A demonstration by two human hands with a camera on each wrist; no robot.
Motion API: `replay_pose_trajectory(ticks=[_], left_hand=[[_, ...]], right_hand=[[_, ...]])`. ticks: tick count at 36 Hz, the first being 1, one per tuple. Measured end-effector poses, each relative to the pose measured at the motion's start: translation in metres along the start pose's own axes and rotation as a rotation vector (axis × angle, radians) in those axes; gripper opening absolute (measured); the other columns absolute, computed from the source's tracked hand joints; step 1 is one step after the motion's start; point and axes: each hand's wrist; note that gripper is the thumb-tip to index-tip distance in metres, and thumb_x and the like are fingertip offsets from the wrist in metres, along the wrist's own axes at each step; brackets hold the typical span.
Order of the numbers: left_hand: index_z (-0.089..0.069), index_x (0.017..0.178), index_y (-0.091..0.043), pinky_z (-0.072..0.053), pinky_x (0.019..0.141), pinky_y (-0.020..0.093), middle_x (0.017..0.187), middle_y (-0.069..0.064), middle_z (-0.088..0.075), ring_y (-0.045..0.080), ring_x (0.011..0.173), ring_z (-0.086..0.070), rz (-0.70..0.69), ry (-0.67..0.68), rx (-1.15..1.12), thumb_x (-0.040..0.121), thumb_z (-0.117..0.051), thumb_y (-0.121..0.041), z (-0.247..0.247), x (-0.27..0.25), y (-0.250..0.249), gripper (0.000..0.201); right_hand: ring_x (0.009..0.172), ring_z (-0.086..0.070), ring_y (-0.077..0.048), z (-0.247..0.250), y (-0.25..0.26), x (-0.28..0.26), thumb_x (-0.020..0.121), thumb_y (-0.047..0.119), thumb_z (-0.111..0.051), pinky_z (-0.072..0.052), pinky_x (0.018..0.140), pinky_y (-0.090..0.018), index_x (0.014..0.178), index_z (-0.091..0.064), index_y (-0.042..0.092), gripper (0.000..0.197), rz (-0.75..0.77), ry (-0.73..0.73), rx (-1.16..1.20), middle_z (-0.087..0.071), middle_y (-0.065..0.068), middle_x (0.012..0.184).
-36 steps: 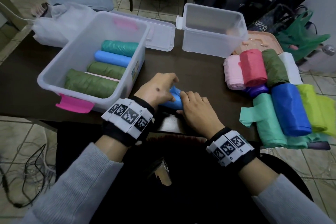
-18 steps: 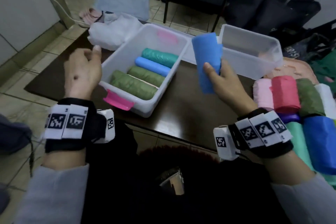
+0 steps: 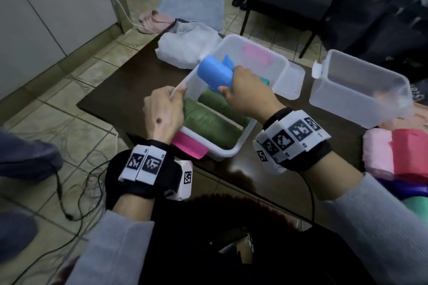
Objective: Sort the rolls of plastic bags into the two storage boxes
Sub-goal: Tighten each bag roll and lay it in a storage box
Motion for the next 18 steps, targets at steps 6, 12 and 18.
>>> replay_pose_trajectory(ticks=[6,12,18], left_hand=[[-0.065,0.08,-0.011,-0.028,0.061,0.024,0.06,-0.002,-0.051,0.021,0.069,-0.05,0.011,-0.175,-0.183,0.096,-0.048,-0.041,-0.002,-0.024,0.017,0.038],[-0.068,0.085,-0.012,-0.028,0.059,0.022,0.059,-0.01,-0.048,0.018,0.068,-0.05,0.011,-0.25,-0.274,0.096,-0.049,-0.039,-0.01,-0.031,0.021,0.035],[-0.069,0.084,-0.01,-0.027,0.058,0.021,0.061,-0.002,-0.053,0.017,0.064,-0.049,-0.028,-0.255,-0.306,0.096,-0.049,-0.038,-0.011,-0.032,0.023,0.036]], right_hand=[[0.118,-0.047,-0.036,-0.002,0.011,-0.001,0.095,0.036,-0.048,-0.039,0.091,-0.04,0.127,-0.04,0.001,0.048,0.034,0.077,-0.111,-0.046,-0.019,0.131],[0.123,-0.046,-0.031,0.0,0.014,0.0,0.096,0.04,-0.045,-0.036,0.093,-0.034,0.128,-0.042,-0.001,0.052,0.088,0.303,-0.235,-0.048,-0.018,0.136],[0.127,-0.037,-0.034,0.011,0.014,0.001,0.094,0.049,-0.043,-0.031,0.101,-0.037,0.129,-0.047,0.005,0.056,0.088,0.397,-0.309,-0.04,-0.02,0.137]])
Point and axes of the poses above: each hand's wrist, its own x-axis towards the middle knuckle, its own z-axis out of the back of the hand, y = z × x
